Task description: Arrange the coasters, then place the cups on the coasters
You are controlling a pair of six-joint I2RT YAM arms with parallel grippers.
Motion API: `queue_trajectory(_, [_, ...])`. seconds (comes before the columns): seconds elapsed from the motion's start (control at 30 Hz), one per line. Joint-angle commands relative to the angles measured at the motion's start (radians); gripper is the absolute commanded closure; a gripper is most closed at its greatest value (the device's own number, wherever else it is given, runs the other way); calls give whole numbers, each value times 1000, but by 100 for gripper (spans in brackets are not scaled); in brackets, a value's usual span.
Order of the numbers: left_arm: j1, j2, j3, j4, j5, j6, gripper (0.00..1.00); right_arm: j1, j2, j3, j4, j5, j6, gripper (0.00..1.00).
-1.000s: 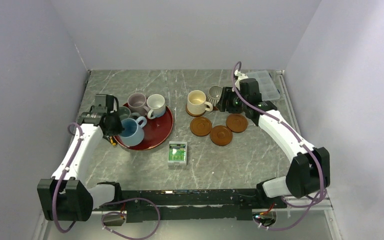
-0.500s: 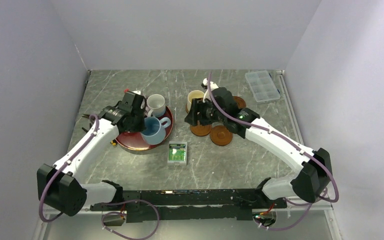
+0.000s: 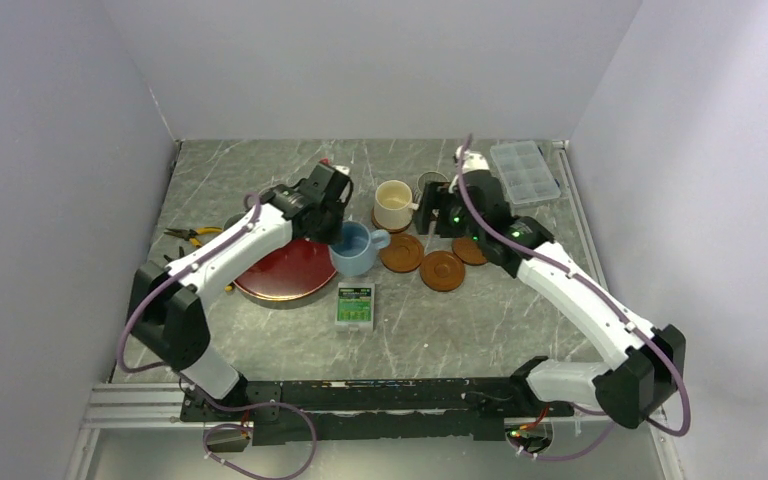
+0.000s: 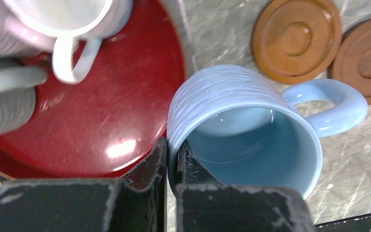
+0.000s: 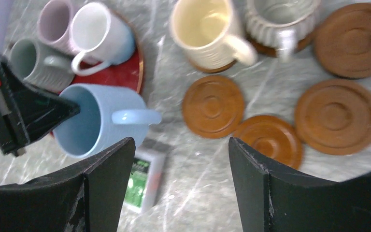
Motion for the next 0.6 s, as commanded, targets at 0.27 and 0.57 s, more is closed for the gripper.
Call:
queue_trajectory(0.27, [-67,285,355,56,96,104,97,-353,-138,-129,4,-49,-164,19])
queue_trajectory(0.57, [-106,423,480,27,80,54,97,-454,-158,-186,43,-149,-165,19])
